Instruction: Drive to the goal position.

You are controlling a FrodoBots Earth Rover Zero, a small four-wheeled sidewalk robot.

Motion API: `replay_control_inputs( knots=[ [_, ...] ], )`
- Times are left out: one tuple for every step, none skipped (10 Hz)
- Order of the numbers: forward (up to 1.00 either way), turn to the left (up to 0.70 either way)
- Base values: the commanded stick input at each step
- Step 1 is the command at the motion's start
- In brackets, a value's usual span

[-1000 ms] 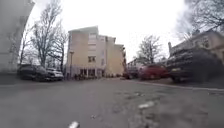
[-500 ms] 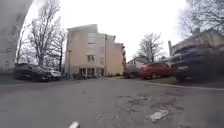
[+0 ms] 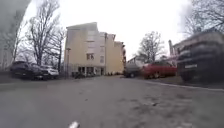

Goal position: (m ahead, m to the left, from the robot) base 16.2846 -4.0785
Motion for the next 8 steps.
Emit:
replay_control_inputs(
  knots=[
    [1.00, 0.00],
    [1.00, 0.00],
    [1.00, 0.00],
    [1.00, 0.00],
    [1.00, 0.00],
    [1.00, 0.00],
    [1.00, 0.00],
    [1.00, 0.00]
  ],
)
